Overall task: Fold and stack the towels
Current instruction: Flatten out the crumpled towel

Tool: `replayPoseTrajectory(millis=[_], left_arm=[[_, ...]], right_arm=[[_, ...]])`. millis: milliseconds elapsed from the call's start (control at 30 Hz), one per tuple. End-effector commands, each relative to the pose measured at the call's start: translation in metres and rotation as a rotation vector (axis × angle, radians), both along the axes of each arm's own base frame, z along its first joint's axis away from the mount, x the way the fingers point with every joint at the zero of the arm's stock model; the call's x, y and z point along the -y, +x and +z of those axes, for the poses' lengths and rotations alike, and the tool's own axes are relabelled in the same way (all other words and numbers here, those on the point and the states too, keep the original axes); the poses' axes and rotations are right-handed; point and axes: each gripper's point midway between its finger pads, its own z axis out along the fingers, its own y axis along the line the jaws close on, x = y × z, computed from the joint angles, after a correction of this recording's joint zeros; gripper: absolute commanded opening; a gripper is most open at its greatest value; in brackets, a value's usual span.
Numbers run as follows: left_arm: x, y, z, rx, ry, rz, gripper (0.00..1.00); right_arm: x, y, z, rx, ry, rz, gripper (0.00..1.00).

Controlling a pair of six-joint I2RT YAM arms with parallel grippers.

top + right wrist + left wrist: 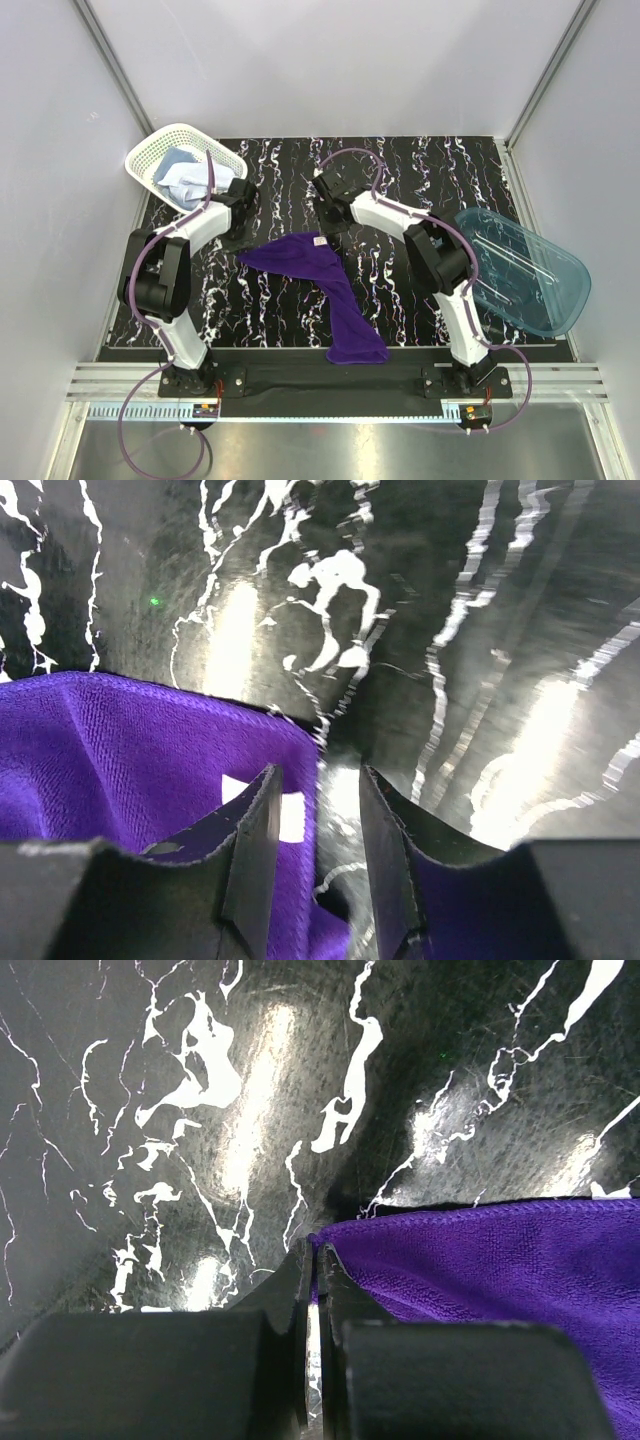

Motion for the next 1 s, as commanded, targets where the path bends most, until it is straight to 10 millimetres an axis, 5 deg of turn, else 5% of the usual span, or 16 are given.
replayPoseTrajectory(millis=[0, 367, 500, 533, 633, 733, 800, 833, 900, 933, 967], left_arm=[[0.003, 0.009, 0.004, 0.046, 0.000, 0.008, 0.00], [0.008, 0.009, 0.003, 0.051, -0.014, 0.003, 0.00], [0.015, 0.010, 0.004, 0.057, -0.029, -0.010, 0.00], [0.016, 0.013, 0.006, 0.071, -0.037, -0.014, 0.00], [0.031, 0.030, 0.028, 0.151, -0.101, -0.064, 0.00], [0.046, 0.058, 0.088, 0.303, -0.161, -0.154, 0.00], [0.055, 0.069, 0.134, 0.403, -0.202, -0.202, 0.00], [0.060, 0.080, 0.174, 0.487, -0.216, -0.238, 0.00], [0.068, 0.081, 0.217, 0.565, -0.252, -0.287, 0.00], [0.070, 0.081, 0.260, 0.661, -0.262, -0.324, 0.00], [0.076, 0.077, 0.282, 0.708, -0.281, -0.362, 0.00]], right_arm=[[-0.022, 0.004, 0.002, -0.015, 0.064, 0.049, 0.44], [-0.009, -0.014, -0.016, -0.077, 0.036, 0.013, 0.32], [-0.010, -0.016, -0.017, -0.078, 0.037, 0.015, 0.18], [-0.010, -0.014, -0.016, -0.071, 0.033, 0.014, 0.07], [0.002, 0.006, 0.004, -0.010, 0.007, -0.021, 0.00], [0.024, 0.035, 0.063, 0.102, 0.024, -0.075, 0.00], [0.039, 0.048, 0.125, 0.218, 0.050, -0.103, 0.00], [0.045, 0.051, 0.148, 0.259, 0.061, -0.109, 0.00], [0.062, 0.051, 0.212, 0.391, 0.076, -0.116, 0.00], [0.067, 0.049, 0.233, 0.437, 0.080, -0.117, 0.00], [0.072, 0.045, 0.249, 0.477, 0.073, -0.100, 0.00]])
